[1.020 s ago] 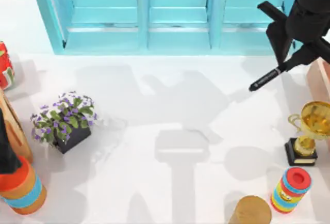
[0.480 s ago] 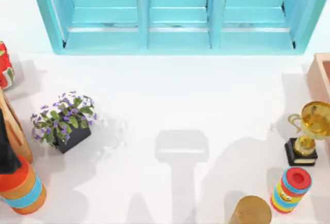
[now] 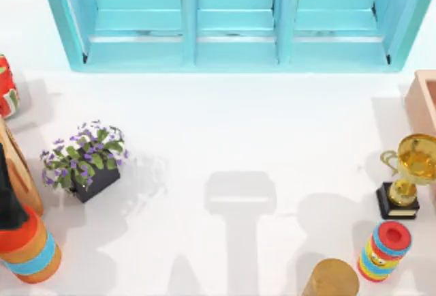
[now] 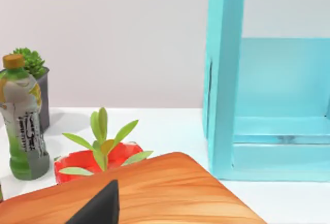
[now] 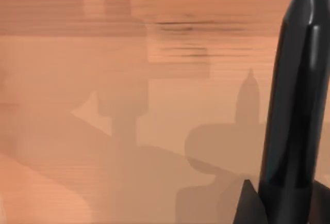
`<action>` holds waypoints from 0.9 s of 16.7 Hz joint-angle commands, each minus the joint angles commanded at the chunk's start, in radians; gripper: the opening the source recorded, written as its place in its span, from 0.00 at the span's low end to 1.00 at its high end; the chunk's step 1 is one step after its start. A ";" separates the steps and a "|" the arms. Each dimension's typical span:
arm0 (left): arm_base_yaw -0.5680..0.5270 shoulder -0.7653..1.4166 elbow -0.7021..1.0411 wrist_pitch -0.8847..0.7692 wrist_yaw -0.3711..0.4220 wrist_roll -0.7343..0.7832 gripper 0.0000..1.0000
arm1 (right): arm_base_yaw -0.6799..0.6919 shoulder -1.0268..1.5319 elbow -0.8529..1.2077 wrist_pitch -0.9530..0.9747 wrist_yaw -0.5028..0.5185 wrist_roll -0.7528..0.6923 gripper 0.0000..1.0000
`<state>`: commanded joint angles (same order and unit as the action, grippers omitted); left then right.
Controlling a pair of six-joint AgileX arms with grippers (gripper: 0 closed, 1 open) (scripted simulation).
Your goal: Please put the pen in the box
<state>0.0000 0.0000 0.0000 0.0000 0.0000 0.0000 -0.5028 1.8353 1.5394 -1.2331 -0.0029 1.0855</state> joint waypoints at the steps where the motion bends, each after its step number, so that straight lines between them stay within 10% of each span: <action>1: 0.000 0.000 0.000 0.000 0.000 0.000 1.00 | 0.010 -0.003 -0.004 0.006 0.001 0.008 0.00; 15: 0.000 0.000 0.000 0.000 0.000 0.000 1.00 | 0.089 -0.011 -0.237 0.227 0.004 0.089 0.00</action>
<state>0.0000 0.0000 0.0000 0.0000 0.0000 0.0000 -0.4139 1.8239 1.3021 -1.0060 0.0011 1.1742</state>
